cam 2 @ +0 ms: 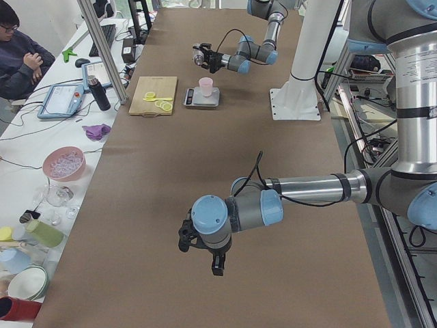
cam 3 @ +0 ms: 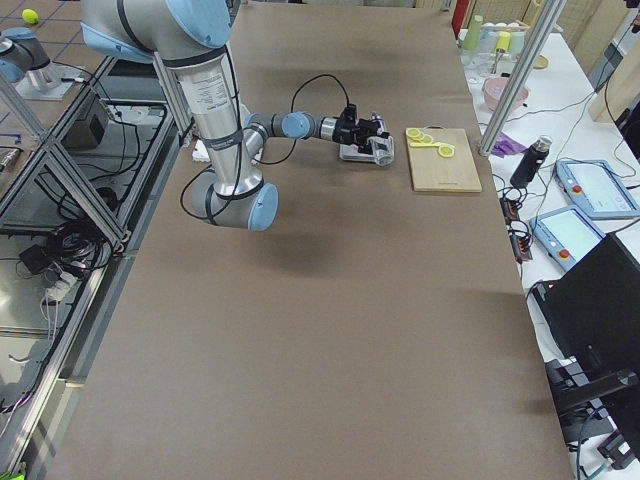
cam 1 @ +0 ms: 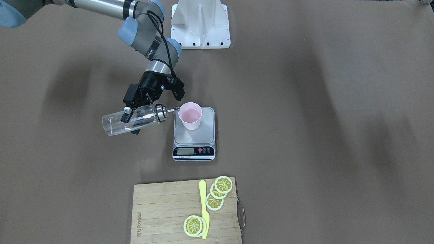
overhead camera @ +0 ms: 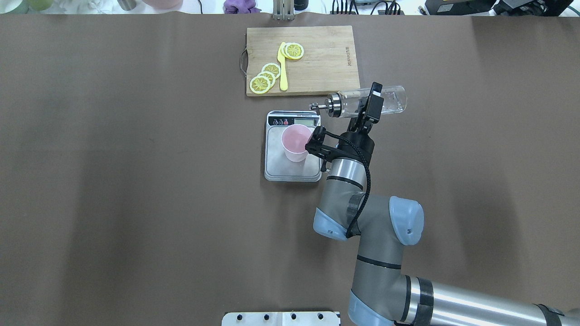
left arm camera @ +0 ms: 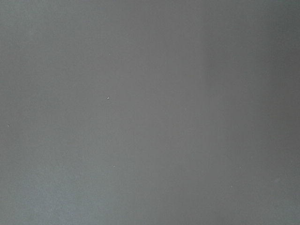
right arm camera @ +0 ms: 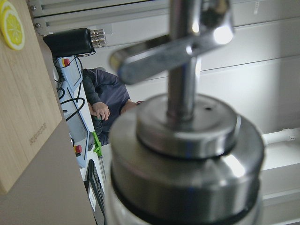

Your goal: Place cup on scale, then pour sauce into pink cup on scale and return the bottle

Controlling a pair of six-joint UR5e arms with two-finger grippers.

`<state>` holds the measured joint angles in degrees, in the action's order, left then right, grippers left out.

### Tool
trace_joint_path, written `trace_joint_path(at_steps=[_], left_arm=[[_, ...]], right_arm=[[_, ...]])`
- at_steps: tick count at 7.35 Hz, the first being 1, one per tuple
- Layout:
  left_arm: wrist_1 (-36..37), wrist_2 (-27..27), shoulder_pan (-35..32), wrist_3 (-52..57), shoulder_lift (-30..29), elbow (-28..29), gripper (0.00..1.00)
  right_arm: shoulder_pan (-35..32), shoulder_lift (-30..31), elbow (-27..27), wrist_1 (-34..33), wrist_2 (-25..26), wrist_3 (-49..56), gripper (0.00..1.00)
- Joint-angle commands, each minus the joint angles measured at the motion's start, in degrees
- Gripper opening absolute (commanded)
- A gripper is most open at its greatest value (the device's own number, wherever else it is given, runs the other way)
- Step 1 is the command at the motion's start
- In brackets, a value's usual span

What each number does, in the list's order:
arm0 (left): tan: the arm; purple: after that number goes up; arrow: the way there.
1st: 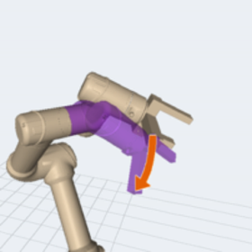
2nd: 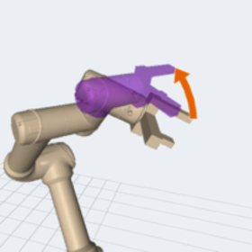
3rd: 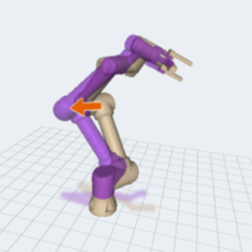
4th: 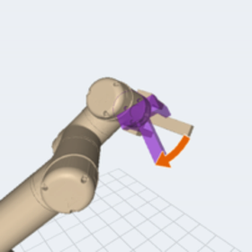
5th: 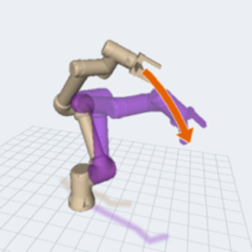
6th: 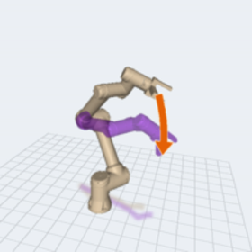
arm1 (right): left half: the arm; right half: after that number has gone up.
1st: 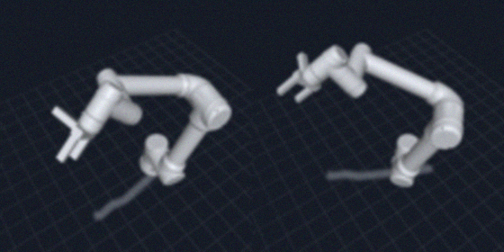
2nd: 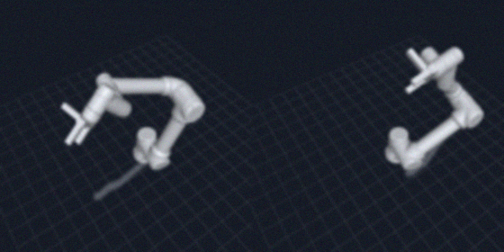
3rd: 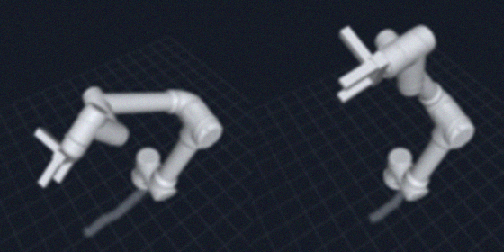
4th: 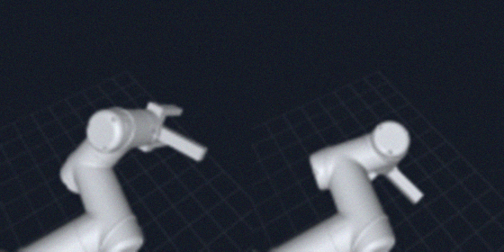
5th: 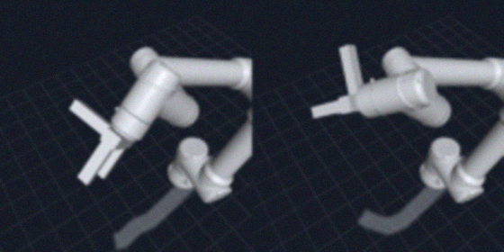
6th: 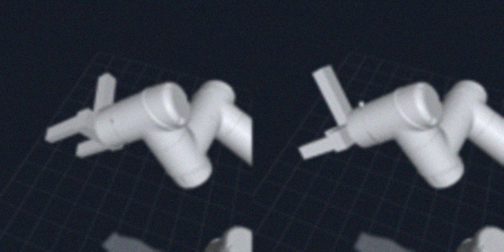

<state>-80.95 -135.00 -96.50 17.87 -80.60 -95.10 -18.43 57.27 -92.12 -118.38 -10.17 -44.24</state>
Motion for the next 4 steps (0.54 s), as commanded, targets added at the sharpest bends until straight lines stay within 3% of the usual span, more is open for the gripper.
trace_joint_path(at_steps=[1,4], left_arm=[[0.00,-0.09,-0.01,-0.03,0.00,0.61,0.98],[0.00,-0.18,-0.10,-0.03,0.00,0.88,0.98]], right_arm=[[-1.08,-0.05,0.19,-1.15,2.95,0.03,0.00],[-1.87,0.38,0.27,-1.15,4.98,0.03,0.00]])
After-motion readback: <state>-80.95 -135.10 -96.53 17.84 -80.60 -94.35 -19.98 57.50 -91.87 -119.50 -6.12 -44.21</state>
